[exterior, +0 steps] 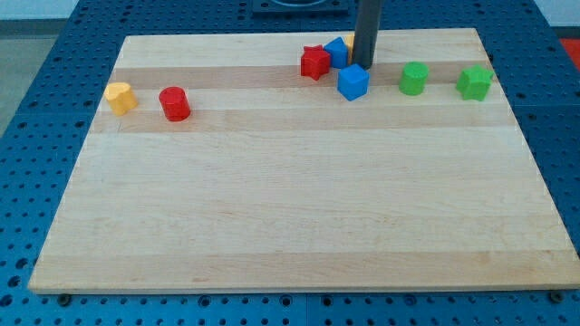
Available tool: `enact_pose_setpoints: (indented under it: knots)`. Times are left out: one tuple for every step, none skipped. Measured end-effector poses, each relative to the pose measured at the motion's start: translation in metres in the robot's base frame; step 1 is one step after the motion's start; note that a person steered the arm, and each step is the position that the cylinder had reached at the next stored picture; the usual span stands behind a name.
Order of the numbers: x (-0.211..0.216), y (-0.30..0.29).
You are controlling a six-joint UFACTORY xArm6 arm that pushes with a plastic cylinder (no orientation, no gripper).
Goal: Separate the yellow hexagon from the green circle
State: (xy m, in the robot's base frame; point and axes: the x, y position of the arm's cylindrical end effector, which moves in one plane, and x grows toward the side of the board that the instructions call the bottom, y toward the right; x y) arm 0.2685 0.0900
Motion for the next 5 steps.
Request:
enact_pose_setpoints:
  knots:
    - [-0.01, -0.007]
    - [-0.011, -0.007]
    - [-0.011, 0.011]
    - [-0.011, 0.048]
    - [-0.01, 0.063]
